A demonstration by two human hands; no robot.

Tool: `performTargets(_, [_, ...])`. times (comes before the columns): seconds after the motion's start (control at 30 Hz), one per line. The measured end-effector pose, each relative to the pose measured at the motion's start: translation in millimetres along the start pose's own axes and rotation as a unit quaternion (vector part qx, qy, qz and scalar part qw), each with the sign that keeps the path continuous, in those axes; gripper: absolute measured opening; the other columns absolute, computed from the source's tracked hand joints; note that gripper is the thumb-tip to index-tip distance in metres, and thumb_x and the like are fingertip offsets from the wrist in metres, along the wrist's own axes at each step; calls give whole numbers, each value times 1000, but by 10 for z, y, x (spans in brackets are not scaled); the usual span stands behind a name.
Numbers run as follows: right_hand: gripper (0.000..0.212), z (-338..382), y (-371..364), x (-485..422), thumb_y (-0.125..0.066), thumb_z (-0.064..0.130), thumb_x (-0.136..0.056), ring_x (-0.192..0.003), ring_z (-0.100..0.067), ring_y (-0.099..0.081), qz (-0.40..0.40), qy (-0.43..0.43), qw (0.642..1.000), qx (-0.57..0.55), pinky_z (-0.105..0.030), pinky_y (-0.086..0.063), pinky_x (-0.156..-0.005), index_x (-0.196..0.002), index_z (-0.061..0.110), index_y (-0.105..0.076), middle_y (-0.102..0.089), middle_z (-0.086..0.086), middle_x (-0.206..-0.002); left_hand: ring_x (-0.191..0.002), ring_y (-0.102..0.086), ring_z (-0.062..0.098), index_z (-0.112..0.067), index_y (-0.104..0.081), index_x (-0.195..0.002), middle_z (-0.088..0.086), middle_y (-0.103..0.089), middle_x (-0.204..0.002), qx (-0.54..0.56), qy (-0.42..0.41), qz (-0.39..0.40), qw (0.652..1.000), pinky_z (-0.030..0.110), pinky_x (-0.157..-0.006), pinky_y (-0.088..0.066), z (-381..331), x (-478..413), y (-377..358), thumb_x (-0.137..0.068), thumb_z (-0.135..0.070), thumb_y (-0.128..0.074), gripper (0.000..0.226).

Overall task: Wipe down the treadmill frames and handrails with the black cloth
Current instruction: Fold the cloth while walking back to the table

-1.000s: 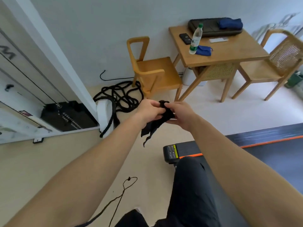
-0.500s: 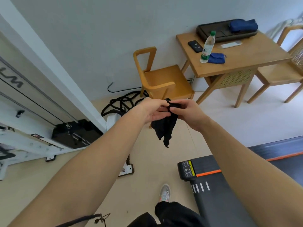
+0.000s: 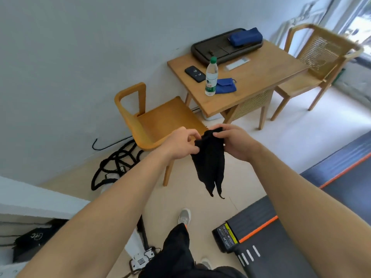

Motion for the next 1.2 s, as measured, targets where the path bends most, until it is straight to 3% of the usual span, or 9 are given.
performTargets(0.07, [19, 127, 196, -178, -53, -1, -94, -104, -29, -59, -25, -3, 1000, -9, -42, -47, -94, -98, 8, -68, -64, -12, -98, -102, -51, 20, -39, -61, -100, -3, -49, -103, -76, -37, 28, 996, 28, -68, -42, 5, -409, 31, -82, -43, -73, 22])
performTargets(0.23, [21, 409, 756, -349, -51, 0, -98, -103, -24, -64, -103, 6, 994, -42, -39, -52, -92, -99, 8, -71, -70, -7, -98, -102, -44, 18, -34, -57, -132, -2, -45, -106, -271, -128, 33, 953, 34, -74, -50, -126, -1247, 95, -83, -53, -69, 55])
performTargets(0.33, [16, 478, 1132, -318, -55, 4, -99, -104, -25, -65, -169, 3, 985, -17, -38, -55, -88, -108, 8, -68, -69, -10, -105, -94, -52, 16, -26, -70, -116, -6, -52, -99, -216, -186, 7, 959, 32, -67, -45, -390, -1674, 143, -84, -43, -71, 36])
performTargets(0.5, [13, 520, 1928, -239, -63, 4, -95, -81, -13, -72, -324, 29, 945, 25, -25, -60, -71, -101, 12, -70, -72, -10, -97, -88, -63, 11, -28, -78, -92, -11, -69, -93, -63, -213, 70, 972, 42, -78, -56, -996, -2348, 48, -79, -40, -75, 18])
performTargets(0.63, [11, 479, 2681, -226, -68, 7, -92, -92, -23, -72, -389, 33, 920, 6, -34, -62, -79, -98, 13, -73, -76, -10, -96, -77, -64, 19, -19, -70, -75, 8, -71, -80, 63, -180, 101, 976, 34, -69, -51, -1594, -2836, -148, -77, -29, -81, 15])
performTargets(0.77, [11, 648, 3436, -246, -66, 11, -94, -98, -25, -71, -405, 39, 913, 6, -37, -62, -83, -101, 13, -75, -76, -9, -101, -86, -65, 33, -18, -59, -74, 13, -66, -83, 95, -187, 113, 971, 43, -72, -54, -2198, -3404, -337, -78, -20, -81, 23])
performTargets(0.87, [20, 899, 3923, -336, -59, 19, -100, -101, -21, -69, -399, 41, 914, 64, -36, -61, -84, -112, 14, -74, -74, -4, -105, -85, -63, 24, -19, -58, -78, 10, -65, -86, 110, -181, 117, 970, 32, -69, -51, -2576, -3801, -396, -80, -18, -80, 23])
performTargets(1.03, [26, 1382, 4458, -659, -44, 21, -105, -99, -18, -67, -365, 38, 916, 159, -35, -61, -81, -117, 24, -66, -69, -1, -110, -84, -64, 22, -16, -57, -87, 10, -66, -90, 120, -160, 115, 973, 38, -72, -53, -2970, -4359, -406, -79, -21, -79, 24])
performTargets(1.2, [16, 1781, 4978, -1144, -51, 21, -101, -89, -23, -70, -326, 21, 923, 206, -41, -61, -83, -101, 20, -67, -73, -5, -95, -83, -67, 27, -10, -61, -90, 15, -68, -92, 139, -128, 91, 978, 48, -74, -57, -3090, -5031, -319, -76, -28, -80, 30])
Point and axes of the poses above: each hand's wrist, its own x-axis away from the middle knuckle, its own y-axis out of the back of the hand, z = x × y, the point moved 4 cm from there along -x, towards the middle knuckle
